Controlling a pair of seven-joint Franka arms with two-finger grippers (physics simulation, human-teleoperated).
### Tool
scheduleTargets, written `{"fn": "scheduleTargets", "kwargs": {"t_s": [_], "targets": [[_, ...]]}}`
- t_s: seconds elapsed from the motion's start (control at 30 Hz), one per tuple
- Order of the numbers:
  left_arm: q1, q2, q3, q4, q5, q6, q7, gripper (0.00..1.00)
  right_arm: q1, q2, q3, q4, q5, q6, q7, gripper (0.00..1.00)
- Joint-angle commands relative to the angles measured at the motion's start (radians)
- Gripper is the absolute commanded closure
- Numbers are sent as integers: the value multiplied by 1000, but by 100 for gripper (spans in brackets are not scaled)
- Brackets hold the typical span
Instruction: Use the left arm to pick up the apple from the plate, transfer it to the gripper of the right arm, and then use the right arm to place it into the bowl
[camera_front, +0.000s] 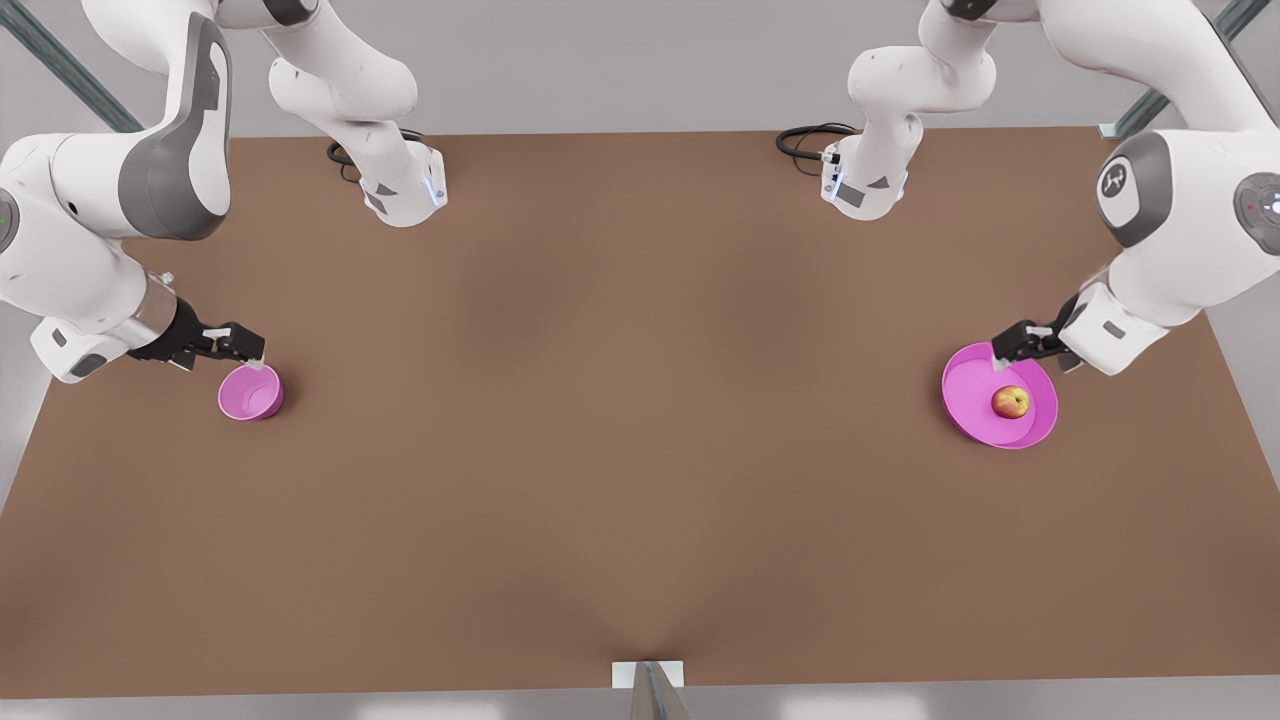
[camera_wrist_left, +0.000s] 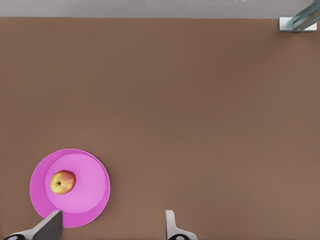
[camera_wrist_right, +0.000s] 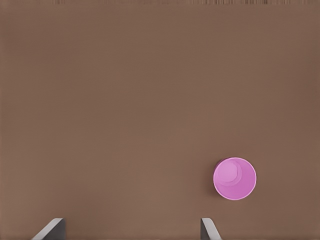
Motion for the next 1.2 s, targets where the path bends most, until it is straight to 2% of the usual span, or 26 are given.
{"fn": "scheduleTargets", "kwargs": {"t_s": [0.0,0.13,0.2,0.3,0.63,0.77,1.17], "targets": [[-2,9,0,0,7,33,73,0,0,-1,-1,0,1,3,-2,0],[33,64,3,-29,5,106,72,0,-5,2,-1,0,1,3,-6,0],[45,22,41,-283,2,395,81,0,-3,2,-1,0,1,4,-5,0],[47,43,110,-401,-7,553,167,0,-3,2,-1,0,1,4,-6,0],[125,147,150,-546,-95,694,325,0,-9,2,-1,0,1,4,-22,0],[134,175,184,-546,-93,694,405,0,-11,2,-1,0,1,4,-22,0],[171,215,189,-615,-93,694,438,0,-11,5,-2,0,1,4,-40,0]]}}
